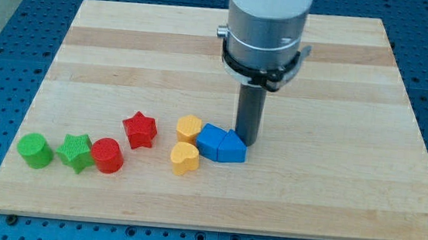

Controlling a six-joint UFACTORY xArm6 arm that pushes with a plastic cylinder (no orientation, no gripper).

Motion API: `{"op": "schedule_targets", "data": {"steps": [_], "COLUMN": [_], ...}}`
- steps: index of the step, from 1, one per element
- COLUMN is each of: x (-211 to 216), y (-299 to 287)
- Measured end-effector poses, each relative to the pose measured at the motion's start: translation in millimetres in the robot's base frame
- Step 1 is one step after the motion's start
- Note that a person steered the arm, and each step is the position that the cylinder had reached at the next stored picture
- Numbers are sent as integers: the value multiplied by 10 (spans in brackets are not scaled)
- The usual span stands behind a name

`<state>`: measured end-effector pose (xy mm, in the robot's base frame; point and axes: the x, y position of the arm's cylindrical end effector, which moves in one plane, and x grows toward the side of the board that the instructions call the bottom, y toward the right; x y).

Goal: Separate the blue triangle from the blue cube

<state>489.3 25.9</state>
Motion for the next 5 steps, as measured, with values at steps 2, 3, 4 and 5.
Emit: {"op": "schedule_targets", "data": {"steps": [2, 3, 4, 5], "x": [-39, 102, 404, 767], "y": [418, 844, 900, 724]}}
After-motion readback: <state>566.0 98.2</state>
